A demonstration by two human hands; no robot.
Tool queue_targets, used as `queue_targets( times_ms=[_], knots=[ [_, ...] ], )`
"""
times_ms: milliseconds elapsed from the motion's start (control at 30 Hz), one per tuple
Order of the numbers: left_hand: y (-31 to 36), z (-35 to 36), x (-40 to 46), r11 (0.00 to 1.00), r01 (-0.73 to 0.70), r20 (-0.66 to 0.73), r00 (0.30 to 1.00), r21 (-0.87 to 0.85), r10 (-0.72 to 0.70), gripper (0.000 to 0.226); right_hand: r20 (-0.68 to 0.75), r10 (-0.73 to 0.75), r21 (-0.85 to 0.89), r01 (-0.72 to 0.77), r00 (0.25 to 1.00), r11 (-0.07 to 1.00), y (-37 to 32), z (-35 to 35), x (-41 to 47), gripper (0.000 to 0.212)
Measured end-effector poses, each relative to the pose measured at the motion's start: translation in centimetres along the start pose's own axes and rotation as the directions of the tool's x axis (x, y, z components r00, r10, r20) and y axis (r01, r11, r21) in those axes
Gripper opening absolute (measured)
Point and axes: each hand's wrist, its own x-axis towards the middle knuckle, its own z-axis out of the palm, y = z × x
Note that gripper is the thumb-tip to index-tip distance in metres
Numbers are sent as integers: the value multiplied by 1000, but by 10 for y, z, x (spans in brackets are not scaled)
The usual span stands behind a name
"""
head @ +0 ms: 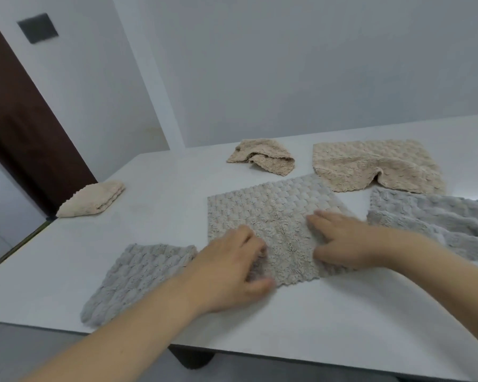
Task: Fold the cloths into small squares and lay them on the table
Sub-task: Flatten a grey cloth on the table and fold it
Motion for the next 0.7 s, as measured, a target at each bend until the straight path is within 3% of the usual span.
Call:
queue_targets(
  times_ms=[100,200,300,500,600,700],
  knots=[
    [13,-3,1,996,-62,5,998,69,61,24,89,-91,-62,96,992,993,-19,2,-15,88],
    [12,-4,13,997,36,38,999,68,-39,10,-67,-127,-122,118,990,986,-23,10,-18,67],
    [5,1,23,983,170,94,982,-61,-164,15,-111,-129,-117,116,985,986,-20,8,-22,60],
    [-3,-2,27,924,298,180,949,-238,-259,24,-145,-67,-234,32,987,972,-24,3,-25,37],
    [0,-7,23,944,269,263,941,-191,-215,16,-77,-40,-173,26,996,985,-27,-2,-27,37],
    [7,-30,20,930,300,463,869,-214,-174,21,118,48,-68,-40,992,997,-25,-22,-20,43]
  ],
)
